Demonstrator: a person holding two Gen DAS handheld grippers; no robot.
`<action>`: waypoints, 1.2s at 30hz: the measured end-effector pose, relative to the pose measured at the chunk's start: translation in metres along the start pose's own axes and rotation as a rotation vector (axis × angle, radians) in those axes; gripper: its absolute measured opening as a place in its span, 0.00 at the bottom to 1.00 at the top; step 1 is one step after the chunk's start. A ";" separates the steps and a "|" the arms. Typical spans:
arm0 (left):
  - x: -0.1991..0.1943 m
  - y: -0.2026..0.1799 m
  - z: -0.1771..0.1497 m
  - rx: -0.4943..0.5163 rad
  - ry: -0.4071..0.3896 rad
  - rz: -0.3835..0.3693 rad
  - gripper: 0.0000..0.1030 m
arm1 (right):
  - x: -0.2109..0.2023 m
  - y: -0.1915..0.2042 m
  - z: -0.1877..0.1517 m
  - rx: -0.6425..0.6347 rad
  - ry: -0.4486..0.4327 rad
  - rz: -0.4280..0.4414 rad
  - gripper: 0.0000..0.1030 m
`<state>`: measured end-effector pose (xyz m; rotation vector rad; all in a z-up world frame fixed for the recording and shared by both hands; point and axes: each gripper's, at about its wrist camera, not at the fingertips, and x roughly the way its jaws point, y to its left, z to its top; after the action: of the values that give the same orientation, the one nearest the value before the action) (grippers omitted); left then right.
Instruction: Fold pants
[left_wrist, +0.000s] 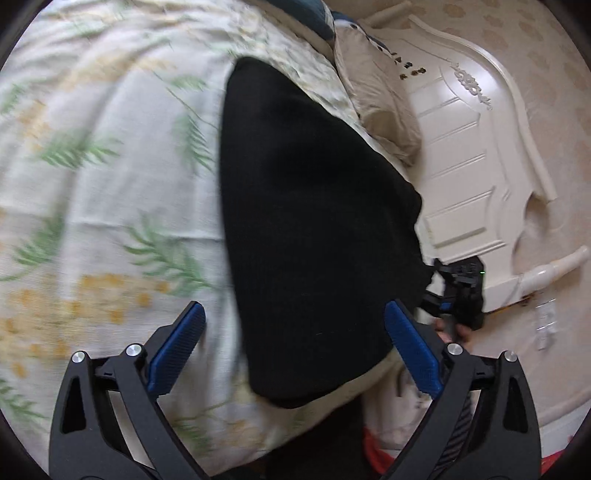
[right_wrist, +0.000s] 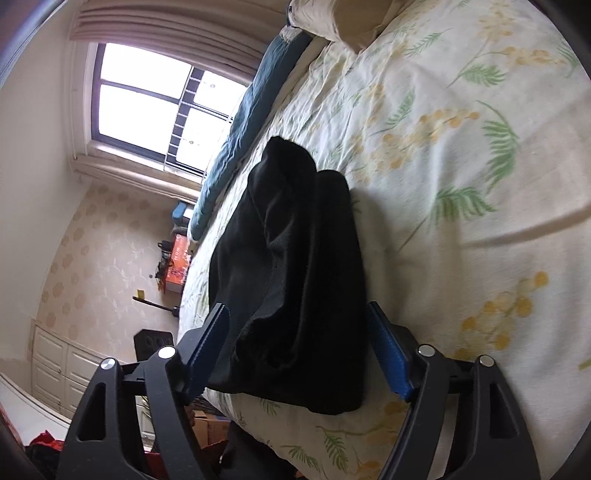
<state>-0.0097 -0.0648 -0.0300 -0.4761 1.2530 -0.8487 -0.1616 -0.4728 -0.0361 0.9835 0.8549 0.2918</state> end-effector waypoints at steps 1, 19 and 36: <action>0.005 0.000 0.001 -0.016 0.014 -0.021 0.95 | 0.004 0.003 0.000 -0.008 0.011 -0.010 0.73; 0.018 -0.032 0.003 0.159 -0.025 0.115 0.36 | 0.029 0.020 -0.014 -0.098 0.061 -0.084 0.41; -0.027 0.002 -0.001 0.127 -0.118 0.114 0.28 | 0.065 0.055 -0.022 -0.146 0.077 -0.042 0.39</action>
<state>-0.0124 -0.0423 -0.0153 -0.3444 1.1003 -0.7871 -0.1275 -0.3918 -0.0288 0.8217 0.9101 0.3528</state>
